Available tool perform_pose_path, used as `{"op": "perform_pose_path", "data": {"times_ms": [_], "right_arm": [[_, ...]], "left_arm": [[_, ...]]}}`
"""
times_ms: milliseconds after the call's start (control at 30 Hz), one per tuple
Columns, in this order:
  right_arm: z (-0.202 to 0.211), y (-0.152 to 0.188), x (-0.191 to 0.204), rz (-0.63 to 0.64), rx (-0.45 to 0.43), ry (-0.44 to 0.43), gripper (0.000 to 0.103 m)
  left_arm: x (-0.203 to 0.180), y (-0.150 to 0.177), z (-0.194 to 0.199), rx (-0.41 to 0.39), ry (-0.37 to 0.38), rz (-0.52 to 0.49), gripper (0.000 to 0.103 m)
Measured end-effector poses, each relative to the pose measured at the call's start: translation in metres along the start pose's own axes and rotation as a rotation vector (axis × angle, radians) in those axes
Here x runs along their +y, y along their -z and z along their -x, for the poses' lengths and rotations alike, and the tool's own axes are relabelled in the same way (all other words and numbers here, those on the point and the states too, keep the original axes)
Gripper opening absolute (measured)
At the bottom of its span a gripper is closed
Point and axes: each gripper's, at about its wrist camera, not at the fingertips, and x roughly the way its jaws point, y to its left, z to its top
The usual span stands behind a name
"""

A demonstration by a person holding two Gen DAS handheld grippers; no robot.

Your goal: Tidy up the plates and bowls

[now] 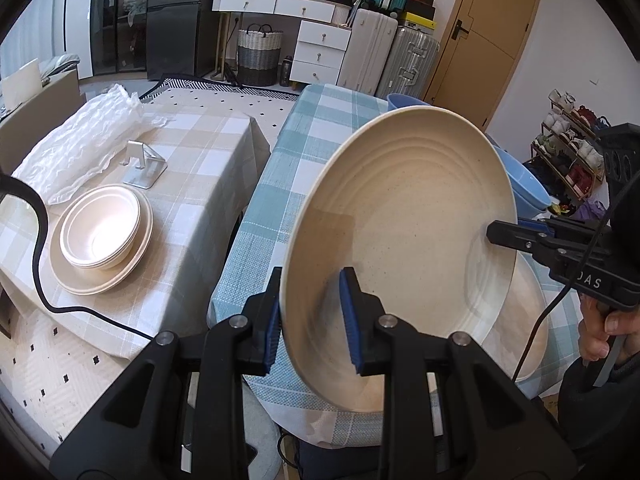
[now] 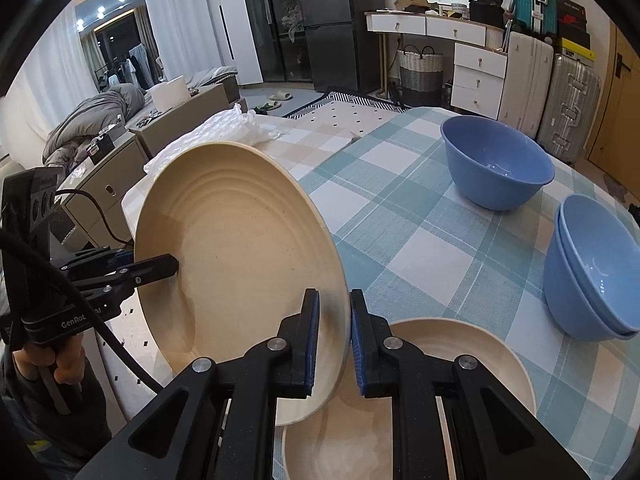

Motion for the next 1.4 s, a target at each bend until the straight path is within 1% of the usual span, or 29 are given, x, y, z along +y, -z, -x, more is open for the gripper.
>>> {"op": "perform_pose_path", "data": {"times_ms": [167, 367, 800, 1067, 1333, 1400], "right_arm": [[0.015, 0.001, -0.003, -0.008, -0.023, 0.009, 0.015], [0.034, 0.007, -0.011, -0.03, -0.046, 0.031, 0.015], [0.078, 0.041, -0.055, -0.121, -0.07, 0.108, 0.015], [0.089, 0.067, -0.081, -0.187, -0.06, 0.143, 0.015], [0.097, 0.084, -0.094, -0.23, -0.044, 0.166, 0.015], [0.096, 0.089, -0.099, -0.238, -0.035, 0.17, 0.015]], "left_arm": [[-0.009, -0.005, 0.008, -0.009, 0.018, -0.012, 0.023], [-0.03, -0.011, 0.013, -0.017, 0.04, -0.045, 0.023], [-0.107, -0.016, 0.005, 0.003, 0.103, -0.155, 0.023], [-0.15, -0.012, -0.012, 0.044, 0.133, -0.215, 0.023], [-0.171, -0.007, -0.031, 0.084, 0.163, -0.237, 0.023], [-0.175, -0.006, -0.038, 0.106, 0.174, -0.239, 0.023]]}}
